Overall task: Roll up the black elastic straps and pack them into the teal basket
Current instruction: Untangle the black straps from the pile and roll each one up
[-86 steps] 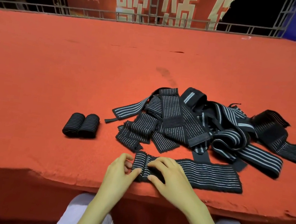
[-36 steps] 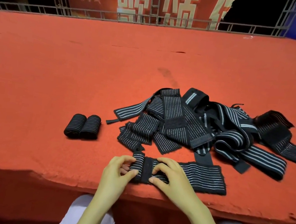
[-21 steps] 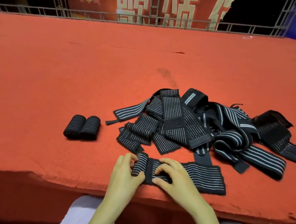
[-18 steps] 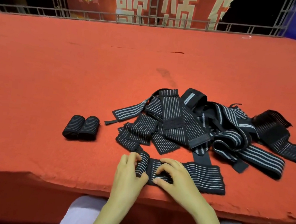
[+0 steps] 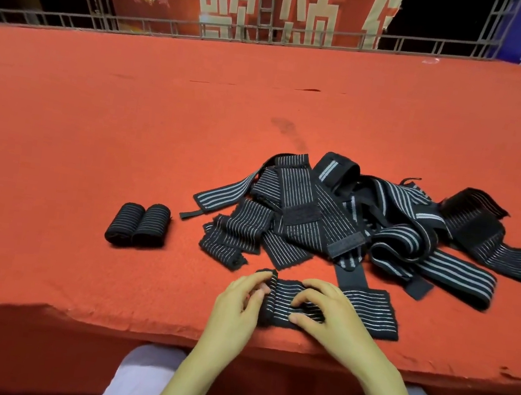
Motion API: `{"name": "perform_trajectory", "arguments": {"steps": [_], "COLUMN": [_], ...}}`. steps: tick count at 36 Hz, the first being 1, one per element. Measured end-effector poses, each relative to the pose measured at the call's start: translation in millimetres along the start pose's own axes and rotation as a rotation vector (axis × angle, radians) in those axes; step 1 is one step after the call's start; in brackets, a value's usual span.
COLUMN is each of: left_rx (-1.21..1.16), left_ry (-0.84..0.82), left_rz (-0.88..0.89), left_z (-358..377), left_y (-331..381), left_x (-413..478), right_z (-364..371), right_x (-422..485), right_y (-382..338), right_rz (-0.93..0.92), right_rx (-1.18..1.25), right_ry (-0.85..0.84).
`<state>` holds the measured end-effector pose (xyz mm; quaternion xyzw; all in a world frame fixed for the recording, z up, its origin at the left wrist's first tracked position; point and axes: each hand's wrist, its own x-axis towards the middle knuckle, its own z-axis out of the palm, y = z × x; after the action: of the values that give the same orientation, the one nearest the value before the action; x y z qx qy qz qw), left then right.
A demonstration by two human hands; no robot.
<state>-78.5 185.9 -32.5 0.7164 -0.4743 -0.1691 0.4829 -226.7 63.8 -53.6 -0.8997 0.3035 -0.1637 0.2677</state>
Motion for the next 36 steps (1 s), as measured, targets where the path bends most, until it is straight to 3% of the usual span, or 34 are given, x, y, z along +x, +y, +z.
{"name": "perform_trajectory", "arguments": {"steps": [12,20,30,36], "left_rx": [-0.070,0.097,0.004,0.047], "left_ry": [0.025,-0.001,0.167,0.242], "left_rz": [-0.219,-0.296,-0.448,-0.412], "left_z": [6,4,-59,-65], "left_y": [-8,2,-29,-35], "left_x": [0,7,-7,-12], "right_z": [3,6,35,45], "right_x": [-6,-3,16,23], "right_y": [4,-2,-54,-71], "right_rz": [-0.026,-0.004,-0.115,-0.138], "right_rx": [0.004,0.010,-0.063,-0.116], "right_ry": [-0.003,-0.006,-0.081,-0.062]}}
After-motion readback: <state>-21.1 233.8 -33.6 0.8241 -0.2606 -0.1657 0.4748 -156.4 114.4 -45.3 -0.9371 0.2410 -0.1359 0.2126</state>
